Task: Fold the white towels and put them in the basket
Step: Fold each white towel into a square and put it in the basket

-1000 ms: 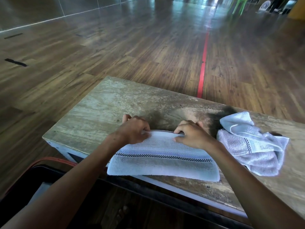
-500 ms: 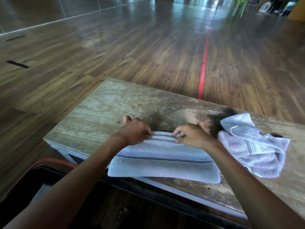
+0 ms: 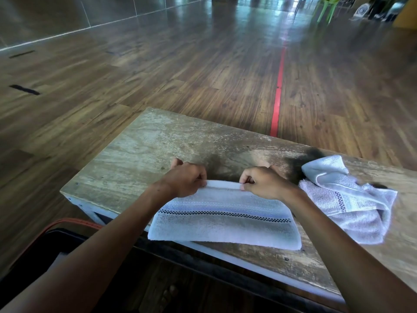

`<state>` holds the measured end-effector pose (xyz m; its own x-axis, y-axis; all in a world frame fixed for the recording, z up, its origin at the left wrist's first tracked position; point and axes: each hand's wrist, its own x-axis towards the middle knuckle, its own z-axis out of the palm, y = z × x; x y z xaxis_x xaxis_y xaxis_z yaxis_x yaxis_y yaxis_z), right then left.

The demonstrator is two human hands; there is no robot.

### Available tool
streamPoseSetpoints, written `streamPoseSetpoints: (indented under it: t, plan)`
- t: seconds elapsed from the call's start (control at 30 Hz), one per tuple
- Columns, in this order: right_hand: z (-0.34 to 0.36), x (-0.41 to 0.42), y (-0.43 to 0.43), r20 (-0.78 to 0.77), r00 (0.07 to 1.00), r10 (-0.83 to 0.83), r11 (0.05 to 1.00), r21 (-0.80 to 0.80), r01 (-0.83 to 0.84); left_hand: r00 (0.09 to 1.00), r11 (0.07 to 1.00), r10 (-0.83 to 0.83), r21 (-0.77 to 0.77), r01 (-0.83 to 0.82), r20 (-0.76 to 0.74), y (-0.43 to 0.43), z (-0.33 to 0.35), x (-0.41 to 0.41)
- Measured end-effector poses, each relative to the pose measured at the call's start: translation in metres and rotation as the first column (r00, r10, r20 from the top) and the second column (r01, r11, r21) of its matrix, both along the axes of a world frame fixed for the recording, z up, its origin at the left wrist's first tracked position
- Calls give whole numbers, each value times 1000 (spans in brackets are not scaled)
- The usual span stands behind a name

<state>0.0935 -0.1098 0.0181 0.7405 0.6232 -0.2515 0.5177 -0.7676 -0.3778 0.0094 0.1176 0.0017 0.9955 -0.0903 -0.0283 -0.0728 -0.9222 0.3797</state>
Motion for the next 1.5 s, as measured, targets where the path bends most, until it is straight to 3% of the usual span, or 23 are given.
streamPoseSetpoints:
  t: [0.37, 0.53, 0.7, 0.83, 1.0, 1.13, 1.2, 1.3, 1.33, 1.4, 1.5]
  plan:
    - [-18, 8, 6, 101, 992, -77, 994, 81, 69, 991, 990, 135, 36, -136, 25, -3, -8, 11]
    - [-21, 10, -5, 131, 986, -98, 995, 38, 94, 991, 990, 128, 52, -129, 30, 8, -10, 7]
    - [-11, 15, -29, 211, 977, 27, 994, -109, -4, 993, 993, 74, 86, -82, 93, 48, -11, -13]
    - [-5, 27, -48, 154, 988, 28, 970, -244, 11, 991, 987, 104, 112, -113, 80, 69, -8, -19]
    - [12, 37, -56, -8, 1000, 13, 937, -349, -15, 995, 983, 81, 169, -71, -57, 78, 0, -8]
    - [46, 38, -55, -126, 991, -54, 978, -209, 27, 999, 980, 13, 197, -6, -36, 90, 32, 3]
    - [67, 43, -56, -113, 991, -66, 994, -96, 56, 1000, 985, -8, 170, 5, 18, 99, 57, 8]
    - [94, 54, -55, -26, 991, -134, 976, 172, 136, 969, 996, 18, 84, -40, 247, 106, 95, 9]
    - [100, 57, -54, 77, 983, -165, 961, 237, 142, 933, 991, 35, 106, -78, 359, 105, 104, 9]
    - [102, 58, -53, 373, 903, -211, 951, 291, 102, 830, 969, 28, 190, -160, 557, 102, 111, 7]
    - [78, 49, -58, 611, 763, -211, 964, 259, 59, 778, 951, -7, 246, -189, 628, 93, 90, -4]
